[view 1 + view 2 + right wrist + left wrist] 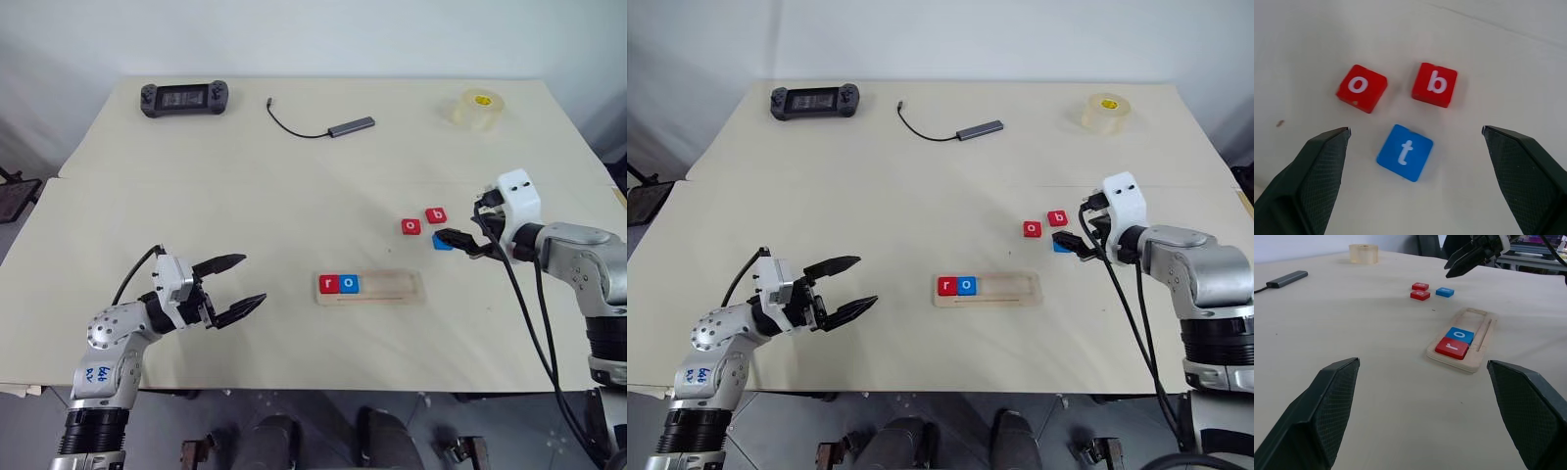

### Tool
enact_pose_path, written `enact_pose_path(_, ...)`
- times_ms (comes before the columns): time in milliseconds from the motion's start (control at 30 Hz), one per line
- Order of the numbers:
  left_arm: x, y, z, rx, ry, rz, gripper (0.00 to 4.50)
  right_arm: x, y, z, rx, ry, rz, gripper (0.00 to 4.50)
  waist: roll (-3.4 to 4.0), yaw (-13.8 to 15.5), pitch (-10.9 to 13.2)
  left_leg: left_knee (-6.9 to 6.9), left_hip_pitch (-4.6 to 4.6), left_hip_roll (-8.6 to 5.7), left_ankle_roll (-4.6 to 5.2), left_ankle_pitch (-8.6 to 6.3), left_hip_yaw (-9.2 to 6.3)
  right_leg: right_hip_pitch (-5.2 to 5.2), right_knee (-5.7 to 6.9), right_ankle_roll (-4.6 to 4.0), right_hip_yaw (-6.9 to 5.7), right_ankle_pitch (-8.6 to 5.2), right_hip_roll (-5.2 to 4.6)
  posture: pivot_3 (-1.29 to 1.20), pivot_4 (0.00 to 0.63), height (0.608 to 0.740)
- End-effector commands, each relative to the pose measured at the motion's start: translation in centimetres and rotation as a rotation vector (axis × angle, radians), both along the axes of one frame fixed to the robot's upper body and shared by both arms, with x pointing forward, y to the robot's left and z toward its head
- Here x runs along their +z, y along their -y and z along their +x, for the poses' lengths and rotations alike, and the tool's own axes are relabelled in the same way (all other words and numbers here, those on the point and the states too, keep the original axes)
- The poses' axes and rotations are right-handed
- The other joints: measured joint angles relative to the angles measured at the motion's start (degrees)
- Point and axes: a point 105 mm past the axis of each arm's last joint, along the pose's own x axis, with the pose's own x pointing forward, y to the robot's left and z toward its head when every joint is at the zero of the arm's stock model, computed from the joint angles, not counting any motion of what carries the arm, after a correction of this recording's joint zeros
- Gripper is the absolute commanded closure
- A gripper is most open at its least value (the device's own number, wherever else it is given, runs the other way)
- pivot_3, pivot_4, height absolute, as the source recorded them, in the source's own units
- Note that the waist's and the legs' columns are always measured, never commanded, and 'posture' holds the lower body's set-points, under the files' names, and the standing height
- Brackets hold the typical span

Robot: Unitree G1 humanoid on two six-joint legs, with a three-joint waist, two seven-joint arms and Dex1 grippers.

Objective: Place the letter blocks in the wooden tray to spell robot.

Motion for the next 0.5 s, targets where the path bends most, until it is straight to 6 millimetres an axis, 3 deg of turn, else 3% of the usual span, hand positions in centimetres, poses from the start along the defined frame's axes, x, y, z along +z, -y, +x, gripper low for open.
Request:
enact_pose_path(33, 0.9, 0.2, 0.1, -0.003, 0.043, -0.002, 0.07, 1.7, -0.1, 0.5, -0.027, 0.042, 0.012, 0.00, 0.00, -0.03, 0.00, 0.00, 0.00, 0.00, 0.00, 0.00, 0.00, 0.00, 0.00, 0.00, 0.00, 0.00, 0.01, 0.00, 0.150, 0.740)
enact_pose_path(267, 1.1, 0.8, 0.3, -0.018, 0.052, -0.001, 0.07, 0.5, 1.1, 3.9, -0.171, 0.033, 0.011, 0.00, 0.00, -0.11, 0.00, 0.02, 0.01, -0.04, 0.00, 0.00, 0.02, 0.00, 0.05, 0.00, 0.02, 0.00, 0.00, 0.00, 0.150, 0.740)
enact_pose_path(500, 1.3, 0.9, 0.0, -0.019, 0.060, -0.002, 0.07, -1.0, 0.7, 6.3, -0.187, 0.024, 0.019, 0.00, 0.00, -1.37, 0.00, -0.05, 0.01, -0.04, 0.00, 0.00, 0.02, -0.02, 0.05, 0.00, -0.01, 0.00, 0.02, 0.00, 0.150, 0.740)
